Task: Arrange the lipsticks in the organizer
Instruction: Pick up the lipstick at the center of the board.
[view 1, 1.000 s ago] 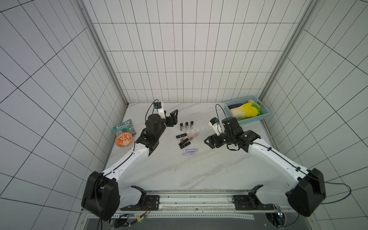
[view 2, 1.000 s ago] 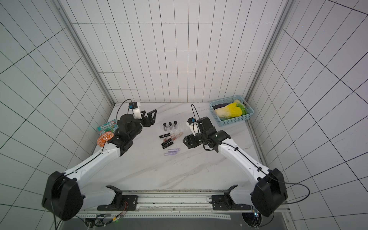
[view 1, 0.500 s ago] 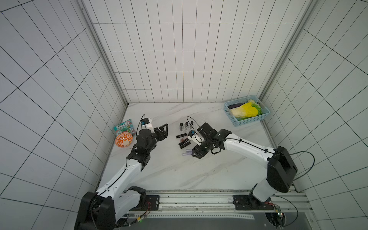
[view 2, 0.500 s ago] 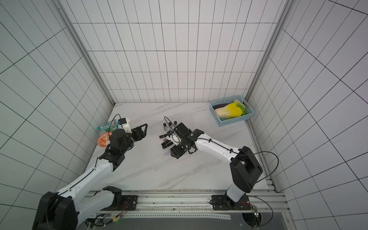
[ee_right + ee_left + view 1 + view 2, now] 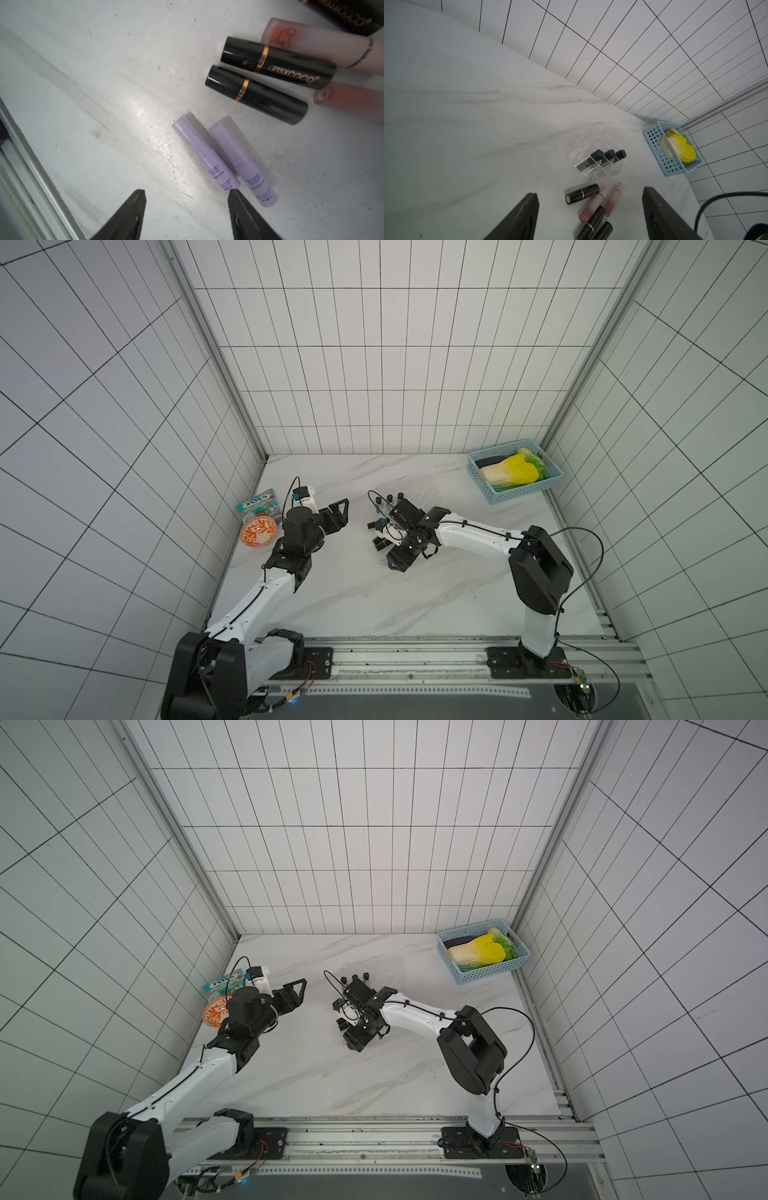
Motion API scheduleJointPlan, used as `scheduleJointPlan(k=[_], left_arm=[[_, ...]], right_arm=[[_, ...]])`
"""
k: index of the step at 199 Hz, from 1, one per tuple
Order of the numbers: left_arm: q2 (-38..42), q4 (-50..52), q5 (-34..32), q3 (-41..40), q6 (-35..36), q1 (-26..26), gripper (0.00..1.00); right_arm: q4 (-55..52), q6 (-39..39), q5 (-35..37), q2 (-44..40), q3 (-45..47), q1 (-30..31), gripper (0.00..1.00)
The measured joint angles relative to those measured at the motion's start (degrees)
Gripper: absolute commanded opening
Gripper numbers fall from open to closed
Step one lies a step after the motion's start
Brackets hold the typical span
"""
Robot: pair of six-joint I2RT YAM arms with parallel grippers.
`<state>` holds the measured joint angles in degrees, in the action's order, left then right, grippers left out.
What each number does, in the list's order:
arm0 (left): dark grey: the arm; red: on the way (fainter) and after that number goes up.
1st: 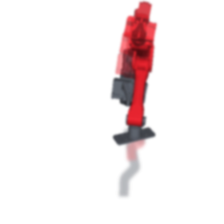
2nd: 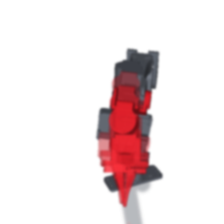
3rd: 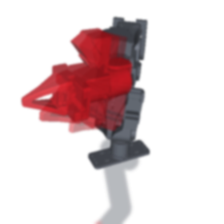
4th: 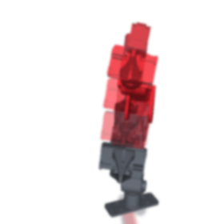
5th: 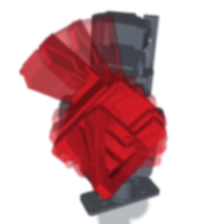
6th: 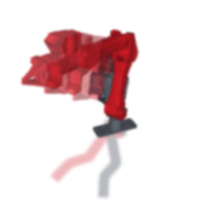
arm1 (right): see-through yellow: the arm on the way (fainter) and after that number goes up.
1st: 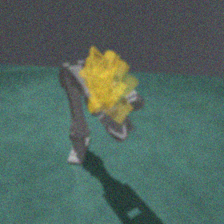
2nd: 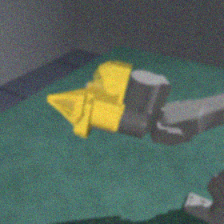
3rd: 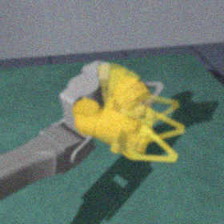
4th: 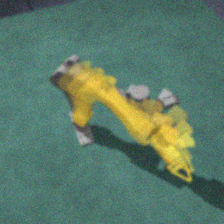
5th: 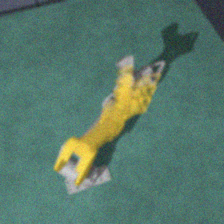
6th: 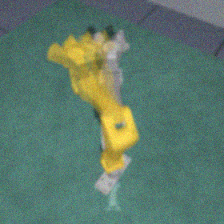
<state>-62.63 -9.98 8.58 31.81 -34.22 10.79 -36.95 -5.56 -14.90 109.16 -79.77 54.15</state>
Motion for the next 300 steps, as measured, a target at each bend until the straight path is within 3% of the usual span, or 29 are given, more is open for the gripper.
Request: scheduleJointPlan(k=[95,132,183,203,226,253,300], left_arm=[[0.0,0.4,1.0,0.2,-0.1,0.0,0.77],[0.2,0.6,1.2,0.7,-0.1,0.0,0.76],[1.5,1.2,1.5,0.7,0.0,-0.1,0.76],[3.1,1.5,2.7,1.0,0.6,-0.1,0.76],[6.3,1.5,7.5,1.6,2.4,-0.4,0.77],[8.6,-0.9,17.2,3.5,3.4,-0.5,0.8],[1.5,-4.7,40.8,12.0,1.4,0.2,0.72]], right_arm=[[-0.6,-1.2,2.8,5.4,-1.6,1.0,0.56],[-2.1,-1.0,5.2,7.6,-3.9,2.3,0.46],[-3.5,0.5,9.4,9.4,-6.2,3.6,0.19],[-3.1,1.4,9.5,8.5,-5.6,3.6,0.18],[-2.0,2.5,8.2,3.3,-2.6,3.1,0.19],[1.2,4.6,5.0,-9.8,2.4,1.8,0.21],[7.4,8.8,-3.0,-32.4,8.2,-4.7,0.2]])
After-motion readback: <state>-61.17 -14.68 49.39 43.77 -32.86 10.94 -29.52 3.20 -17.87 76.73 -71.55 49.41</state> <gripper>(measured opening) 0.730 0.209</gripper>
